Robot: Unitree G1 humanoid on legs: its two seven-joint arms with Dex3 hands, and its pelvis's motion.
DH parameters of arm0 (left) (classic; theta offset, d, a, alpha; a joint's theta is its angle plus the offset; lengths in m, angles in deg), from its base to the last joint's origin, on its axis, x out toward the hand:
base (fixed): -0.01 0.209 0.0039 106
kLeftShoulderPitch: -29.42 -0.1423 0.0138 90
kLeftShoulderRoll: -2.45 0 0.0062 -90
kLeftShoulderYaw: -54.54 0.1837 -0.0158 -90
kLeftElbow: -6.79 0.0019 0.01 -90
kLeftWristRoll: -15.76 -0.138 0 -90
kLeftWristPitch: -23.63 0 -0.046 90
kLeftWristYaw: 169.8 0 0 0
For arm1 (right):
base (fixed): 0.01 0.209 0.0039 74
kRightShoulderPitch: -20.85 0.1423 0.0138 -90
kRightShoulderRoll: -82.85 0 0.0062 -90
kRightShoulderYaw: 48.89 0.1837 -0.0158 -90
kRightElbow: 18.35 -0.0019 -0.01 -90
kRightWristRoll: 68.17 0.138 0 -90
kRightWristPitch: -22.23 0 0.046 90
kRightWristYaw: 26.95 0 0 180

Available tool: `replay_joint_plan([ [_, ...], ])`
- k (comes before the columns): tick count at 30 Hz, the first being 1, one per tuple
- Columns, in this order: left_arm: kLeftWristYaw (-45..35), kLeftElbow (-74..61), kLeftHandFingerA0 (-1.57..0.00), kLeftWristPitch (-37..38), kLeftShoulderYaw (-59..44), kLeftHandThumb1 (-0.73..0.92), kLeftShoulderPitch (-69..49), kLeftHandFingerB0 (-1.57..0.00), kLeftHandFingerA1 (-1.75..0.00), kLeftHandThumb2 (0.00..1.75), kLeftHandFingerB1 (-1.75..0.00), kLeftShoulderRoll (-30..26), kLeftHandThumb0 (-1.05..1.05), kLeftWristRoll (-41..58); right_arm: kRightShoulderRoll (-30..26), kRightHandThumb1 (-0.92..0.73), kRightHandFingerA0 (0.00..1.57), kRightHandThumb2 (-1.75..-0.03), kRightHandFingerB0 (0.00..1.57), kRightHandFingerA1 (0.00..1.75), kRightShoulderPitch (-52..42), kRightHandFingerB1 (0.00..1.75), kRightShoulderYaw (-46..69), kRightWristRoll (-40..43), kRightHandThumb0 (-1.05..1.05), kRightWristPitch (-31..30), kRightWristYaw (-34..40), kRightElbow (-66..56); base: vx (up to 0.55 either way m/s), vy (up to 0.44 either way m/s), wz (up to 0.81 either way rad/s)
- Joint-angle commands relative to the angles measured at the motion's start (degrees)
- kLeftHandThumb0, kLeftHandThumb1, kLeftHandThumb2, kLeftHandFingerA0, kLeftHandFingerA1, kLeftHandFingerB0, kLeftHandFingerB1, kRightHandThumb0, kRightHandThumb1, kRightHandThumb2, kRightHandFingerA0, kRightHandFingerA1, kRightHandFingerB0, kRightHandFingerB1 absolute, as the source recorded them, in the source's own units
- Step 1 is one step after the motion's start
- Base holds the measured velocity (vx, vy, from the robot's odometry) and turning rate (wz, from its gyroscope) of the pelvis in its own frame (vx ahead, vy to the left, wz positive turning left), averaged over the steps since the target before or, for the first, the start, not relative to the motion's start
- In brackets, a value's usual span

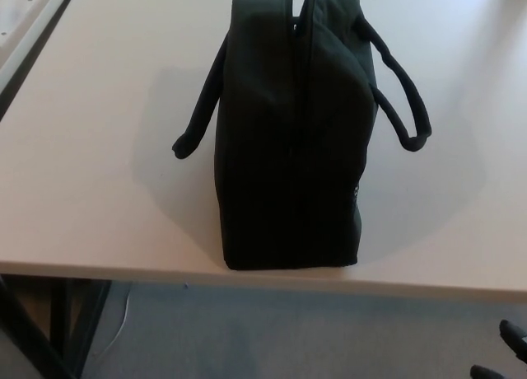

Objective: A lunch bag is kept on the middle of the desk and the robot uses both its hands to grab the opening of the bag from the left and right and moves its hands away from each other to spread the bag open

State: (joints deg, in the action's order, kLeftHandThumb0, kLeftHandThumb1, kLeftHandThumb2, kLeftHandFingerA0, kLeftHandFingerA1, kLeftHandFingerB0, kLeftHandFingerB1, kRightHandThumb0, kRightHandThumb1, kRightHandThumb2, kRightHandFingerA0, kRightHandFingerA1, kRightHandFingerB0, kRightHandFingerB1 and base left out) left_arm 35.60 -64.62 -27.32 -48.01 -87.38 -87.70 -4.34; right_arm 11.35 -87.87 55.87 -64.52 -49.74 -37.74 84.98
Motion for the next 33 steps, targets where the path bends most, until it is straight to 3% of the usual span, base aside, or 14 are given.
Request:
replay_joint_plan([
  [1, 8.6, -1.0, -0.22, 28.9, -13.1, 0.38, 1.6, -0.17, -0.53, 0.85, -0.50, -4.6, 0.05, -1.7, -8.1, -0.57, 0.83, -0.57, 0.21, 0.51, 6.3, 0.29, 15.7, -14.5, -0.25, 56.8, 7.0, 2.4, 0.00, 0.000, 0.00],
  [5, 7.0, 1.4, -0.22, 27.8, -14.8, 0.35, 5.0, -0.19, -0.53, 0.84, -0.50, -9.4, 0.09, -0.4, -10.5, -0.40, 0.27, -0.87, 0.09, 0.54, 12.7, 0.47, 19.2, -13.2, -0.16, 55.2, 11.7, 8.1, 0.00, 0.000, 0.00],
  [8, 6.1, 4.4, -0.21, 28.2, -14.7, 0.34, 10.1, -0.19, -0.53, 0.84, -0.50, -13.2, 0.12, -0.2, -13.2, -0.59, 0.40, -0.57, 0.21, 0.34, 16.1, 0.28, 21.1, -13.6, -0.20, 53.4, 14.3, 10.0, 0.00, 0.000, 0.00],
  [9, 6.0, 5.6, -0.23, 28.3, -14.5, 0.35, 12.1, -0.18, -0.54, 0.84, -0.50, -14.3, 0.12, -0.1, -14.0, -0.58, 0.62, -0.61, 0.21, 0.93, 17.1, 0.31, 21.1, -13.5, -0.28, 51.7, 15.2, 9.8, 0.00, 0.000, 0.00],
  [11, 5.1, 7.2, -0.24, 27.8, -13.8, 0.36, 15.3, -0.17, -0.54, 0.85, -0.50, -16.2, 0.05, 0.3, -16.2, -0.58, 0.64, -0.58, 0.21, 1.02, 18.8, 0.29, 21.2, -13.7, -0.26, 48.7, 16.5, 9.7, 0.00, 0.000, 0.00],
  [12, 4.8, 8.1, -0.23, 26.7, -13.2, 0.37, 18.2, -0.16, -0.54, 0.85, -0.49, -18.0, 0.05, -0.3, -19.1, -0.58, 0.43, -0.57, 0.23, 0.67, 20.7, 0.29, 21.4, -15.3, -0.28, 46.5, 18.3, 10.2, 0.00, 0.000, 0.00],
  [15, 4.1, 10.6, -0.28, 26.4, -11.8, 0.53, 23.5, -0.27, -0.33, 0.56, -0.30, -20.8, 0.11, -1.4, -24.8, -0.59, 0.64, -0.58, 0.24, 0.40, 24.4, 0.29, 21.1, -20.9, -0.31, 42.4, 22.9, 11.2, 0.00, 0.000, 0.00],
  [20, 5.3, 17.2, -0.28, 24.2, -7.5, 0.59, 33.6, -0.22, -0.30, 0.57, -0.29, -25.4, -0.01, -6.9, -36.2, -0.52, 0.39, -0.55, 0.30, 0.39, 29.8, 0.34, 12.4, -29.2, -0.22, 25.2, 26.1, 13.7, 0.00, 0.000, 0.00],
  [24, 10.6, 20.1, -0.26, 24.1, -5.2, 0.53, 36.6, -0.25, -0.32, 0.58, -0.30, -27.8, 0.04, -13.4, -39.2, -0.51, 0.44, -0.55, 0.27, 0.41, 33.8, 0.32, 8.5, -28.8, -0.20, 20.9, 24.9, 17.6, 0.00, 0.000, 0.00],
  [25, 14.0, 20.3, -0.20, 23.0, -4.0, 0.52, 37.6, -0.28, -0.29, 0.56, -0.31, -29.0, 0.06, -17.0, -40.2, -0.38, 0.55, -0.84, 0.14, 0.65, 35.5, 0.47, 7.1, -29.5, -0.21, 20.5, 25.4, 19.2, 0.00, 0.000, 0.00],
  [28, 19.0, 20.4, -0.05, 22.4, -0.7, 0.37, 42.9, -0.15, -0.47, 0.84, -0.49, -30.9, 0.03, -22.5, -43.1, -0.57, 0.55, -0.58, 0.26, 0.40, 42.9, 0.31, 2.0, -31.6, -0.33, 20.5, 26.5, 24.5, 0.00, 0.000, 0.00],
  [29, 18.9, 20.3, -0.17, 22.0, 0.0, 0.50, 44.0, -0.23, -0.31, 0.54, -0.29, -31.3, 0.06, -22.8, -43.5, -0.61, 0.66, -0.60, 0.25, 0.42, 44.2, 0.31, 0.7, -32.5, -0.39, 20.0, 26.9, 25.2, 0.00, 0.000, 0.00],
  [32, 18.5, 20.6, -0.20, 20.3, 3.5, 0.48, 49.1, -0.24, -0.34, 0.54, -0.30, -32.1, 0.09, -24.5, -44.6, -0.60, 0.69, -0.58, 0.24, 0.62, 49.7, 0.30, -4.6, -36.0, -0.42, 18.1, 27.6, 26.7, 0.00, 0.000, 0.00],
  [33, 18.4, 20.3, -0.21, 18.0, 6.2, 0.50, 52.4, -0.25, -0.36, 0.55, -0.30, -31.7, 0.13, -26.5, -45.5, -0.58, 0.50, -0.59, 0.24, 0.40, 53.0, 0.30, -8.1, -38.8, -0.43, 18.0, 26.0, 26.5, 0.00, 0.000, 0.00],
])
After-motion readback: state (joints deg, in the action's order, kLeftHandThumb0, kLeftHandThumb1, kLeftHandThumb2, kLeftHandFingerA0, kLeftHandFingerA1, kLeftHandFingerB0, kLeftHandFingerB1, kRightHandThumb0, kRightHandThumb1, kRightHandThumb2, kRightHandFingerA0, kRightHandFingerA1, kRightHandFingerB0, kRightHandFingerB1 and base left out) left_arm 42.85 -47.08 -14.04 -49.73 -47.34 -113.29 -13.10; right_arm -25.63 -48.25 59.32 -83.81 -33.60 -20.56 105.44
